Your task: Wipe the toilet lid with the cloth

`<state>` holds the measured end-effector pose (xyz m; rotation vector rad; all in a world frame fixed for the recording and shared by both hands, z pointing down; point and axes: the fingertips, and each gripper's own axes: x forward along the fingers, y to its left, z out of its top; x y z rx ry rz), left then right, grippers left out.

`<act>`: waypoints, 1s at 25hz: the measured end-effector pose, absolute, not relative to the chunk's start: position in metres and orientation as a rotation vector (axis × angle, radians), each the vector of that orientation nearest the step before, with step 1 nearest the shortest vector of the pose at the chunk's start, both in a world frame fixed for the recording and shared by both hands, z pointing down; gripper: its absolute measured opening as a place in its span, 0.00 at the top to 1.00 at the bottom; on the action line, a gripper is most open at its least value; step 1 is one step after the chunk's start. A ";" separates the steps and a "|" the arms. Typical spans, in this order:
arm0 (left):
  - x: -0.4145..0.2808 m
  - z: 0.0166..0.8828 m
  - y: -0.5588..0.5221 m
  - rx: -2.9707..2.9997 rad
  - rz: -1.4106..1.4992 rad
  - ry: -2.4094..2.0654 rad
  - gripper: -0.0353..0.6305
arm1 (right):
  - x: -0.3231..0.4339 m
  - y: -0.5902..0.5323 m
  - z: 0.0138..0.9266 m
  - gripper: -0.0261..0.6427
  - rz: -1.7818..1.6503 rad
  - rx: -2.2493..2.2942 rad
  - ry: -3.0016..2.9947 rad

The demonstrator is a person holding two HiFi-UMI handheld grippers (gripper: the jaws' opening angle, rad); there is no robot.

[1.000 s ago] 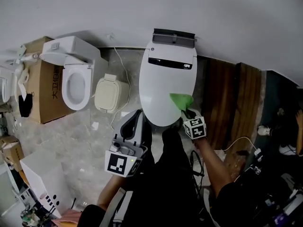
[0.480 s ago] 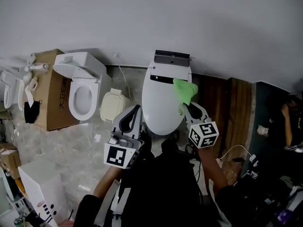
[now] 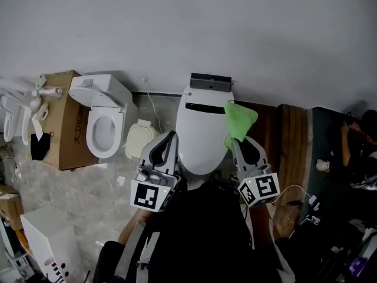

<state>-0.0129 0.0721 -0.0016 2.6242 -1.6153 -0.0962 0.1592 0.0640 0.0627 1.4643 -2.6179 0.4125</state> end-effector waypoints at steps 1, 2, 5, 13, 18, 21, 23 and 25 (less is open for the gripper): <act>-0.013 -0.001 0.072 2.621 -0.097 -1.615 0.94 | 0.159 0.067 0.060 0.86 0.407 1.475 -2.620; -0.013 0.000 0.072 2.617 -0.097 -1.615 0.94 | 0.158 0.069 0.059 0.86 0.405 1.483 -2.621; -0.013 0.001 0.073 2.607 -0.099 -1.611 0.94 | 0.157 0.073 0.062 0.86 0.417 1.493 -2.618; -0.007 -0.004 0.074 2.621 -0.110 -1.607 0.94 | 0.155 0.076 0.063 0.86 0.407 1.474 -2.623; -0.005 -0.002 0.078 2.609 -0.112 -1.604 0.94 | 0.156 0.079 0.062 0.86 0.406 1.472 -2.622; -0.005 -0.001 0.080 2.605 -0.113 -1.609 0.94 | 0.155 0.081 0.063 0.86 0.395 1.461 -2.624; -0.005 -0.001 0.081 2.604 -0.116 -1.612 0.94 | 0.154 0.082 0.063 0.86 0.389 1.456 -2.626; -0.007 -0.001 0.082 2.602 -0.116 -1.614 0.94 | 0.152 0.083 0.063 0.86 0.384 1.452 -2.626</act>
